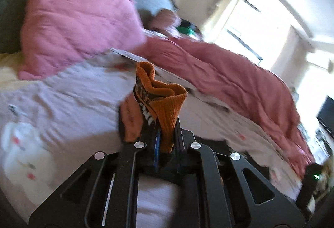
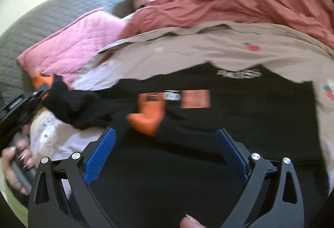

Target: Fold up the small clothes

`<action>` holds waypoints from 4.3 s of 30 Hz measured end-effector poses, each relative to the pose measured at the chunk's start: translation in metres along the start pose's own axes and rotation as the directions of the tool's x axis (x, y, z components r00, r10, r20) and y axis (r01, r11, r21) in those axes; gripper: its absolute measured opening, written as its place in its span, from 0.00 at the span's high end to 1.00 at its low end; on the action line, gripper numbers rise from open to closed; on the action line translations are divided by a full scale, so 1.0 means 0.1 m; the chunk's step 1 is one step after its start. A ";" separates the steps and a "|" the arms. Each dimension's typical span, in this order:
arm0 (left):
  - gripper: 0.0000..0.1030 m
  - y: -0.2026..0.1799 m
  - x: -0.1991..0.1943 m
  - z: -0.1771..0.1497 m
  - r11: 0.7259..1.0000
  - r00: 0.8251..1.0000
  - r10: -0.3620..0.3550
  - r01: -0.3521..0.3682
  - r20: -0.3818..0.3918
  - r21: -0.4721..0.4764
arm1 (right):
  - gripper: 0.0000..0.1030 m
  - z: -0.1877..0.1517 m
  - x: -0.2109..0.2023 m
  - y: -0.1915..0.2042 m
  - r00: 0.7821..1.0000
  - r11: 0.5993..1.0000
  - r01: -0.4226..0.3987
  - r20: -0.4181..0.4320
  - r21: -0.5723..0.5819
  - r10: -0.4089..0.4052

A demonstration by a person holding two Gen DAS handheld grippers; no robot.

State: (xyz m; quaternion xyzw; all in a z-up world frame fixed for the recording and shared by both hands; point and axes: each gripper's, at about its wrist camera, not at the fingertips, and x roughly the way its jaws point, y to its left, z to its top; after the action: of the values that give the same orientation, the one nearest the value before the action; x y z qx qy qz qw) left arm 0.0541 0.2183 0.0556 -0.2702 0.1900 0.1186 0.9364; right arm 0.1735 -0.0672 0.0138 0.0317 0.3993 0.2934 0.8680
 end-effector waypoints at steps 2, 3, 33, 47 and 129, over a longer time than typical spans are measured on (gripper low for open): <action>0.95 -0.27 0.09 -0.09 0.998 0.998 -0.048 0.049 -0.041 0.038 | 0.07 -0.03 -0.07 -0.22 0.999 0.999 0.041 -0.001 0.022 -0.041; 0.95 -0.39 0.13 -0.14 0.996 0.997 -0.055 0.058 -0.059 0.066 | 0.07 -0.05 -0.10 -0.30 0.998 0.998 0.056 -0.001 0.030 -0.056; 0.79 -1.35 0.87 -1.41 0.910 0.863 -0.170 0.323 -0.476 0.261 | 0.07 -0.05 -0.40 -1.12 0.993 0.973 0.119 -0.002 0.200 -0.122; 0.62 -0.98 0.60 -1.04 0.952 0.929 -0.167 0.238 -0.330 0.190 | 0.07 -0.09 0.17 -0.69 0.992 0.985 0.025 -0.127 0.170 -0.003; 0.36 -1.20 1.18 -1.09 0.880 0.941 0.080 0.089 -0.330 0.466 | 0.66 0.13 0.01 -1.01 0.971 0.968 0.235 -0.028 -0.090 -0.238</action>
State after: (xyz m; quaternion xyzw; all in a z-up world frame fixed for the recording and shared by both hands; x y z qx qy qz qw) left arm 0.1669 0.0733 -0.0240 -0.0496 0.3708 0.0179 0.9272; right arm 0.2322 -0.1471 -0.0075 -0.0591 0.4040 0.2052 0.8895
